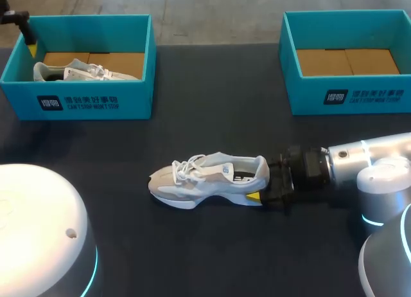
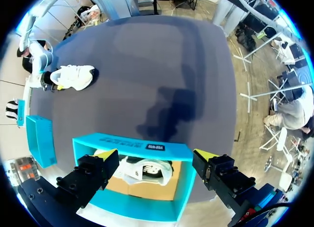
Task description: Take the shoe out of the shoebox, open the shoe tongue, remove and reinsert the insole, then place the shoe into the shoebox
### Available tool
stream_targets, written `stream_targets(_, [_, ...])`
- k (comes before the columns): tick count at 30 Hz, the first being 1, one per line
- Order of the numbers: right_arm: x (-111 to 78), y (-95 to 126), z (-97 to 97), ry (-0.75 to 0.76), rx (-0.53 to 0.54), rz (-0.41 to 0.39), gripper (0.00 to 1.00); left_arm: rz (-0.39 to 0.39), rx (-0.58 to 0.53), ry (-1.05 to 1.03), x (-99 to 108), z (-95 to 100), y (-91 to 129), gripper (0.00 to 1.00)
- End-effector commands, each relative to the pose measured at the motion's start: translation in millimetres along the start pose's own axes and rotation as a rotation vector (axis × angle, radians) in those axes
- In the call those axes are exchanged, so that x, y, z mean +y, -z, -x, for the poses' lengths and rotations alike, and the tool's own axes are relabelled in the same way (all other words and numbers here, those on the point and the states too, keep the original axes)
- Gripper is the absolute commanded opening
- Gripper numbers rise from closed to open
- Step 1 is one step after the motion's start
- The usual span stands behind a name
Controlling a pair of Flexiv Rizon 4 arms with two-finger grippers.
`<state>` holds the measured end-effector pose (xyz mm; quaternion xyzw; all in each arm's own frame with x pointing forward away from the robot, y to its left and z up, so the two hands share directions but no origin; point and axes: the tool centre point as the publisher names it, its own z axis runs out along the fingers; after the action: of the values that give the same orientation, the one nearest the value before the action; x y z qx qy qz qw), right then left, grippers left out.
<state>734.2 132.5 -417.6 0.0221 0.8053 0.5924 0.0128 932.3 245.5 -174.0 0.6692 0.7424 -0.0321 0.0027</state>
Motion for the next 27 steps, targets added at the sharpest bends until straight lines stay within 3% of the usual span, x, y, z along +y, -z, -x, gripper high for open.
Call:
stream_targets(1, [-0.9,-3.0,1.6,-0.001,0.001,-0.004,0.0,0.01,0.018,0.029,-8.4,12.5,1.0,1.0])
stream_targets(12, [-0.9,-3.0,1.6,-0.001,0.001,-0.004,0.0,-0.107,0.071,0.63,6.2,35.6,1.4,1.0])
stream_targets(21, [-0.9,-3.0,1.6,-0.001,0.001,-0.004,0.0,-0.179,0.066,0.836,-30.1,62.4,3.2,1.0])
stream_targets(27, [-0.9,-3.0,1.6,-0.001,0.001,-0.004,0.0,-0.179,0.066,0.836,-30.1,62.4,3.2,1.0])
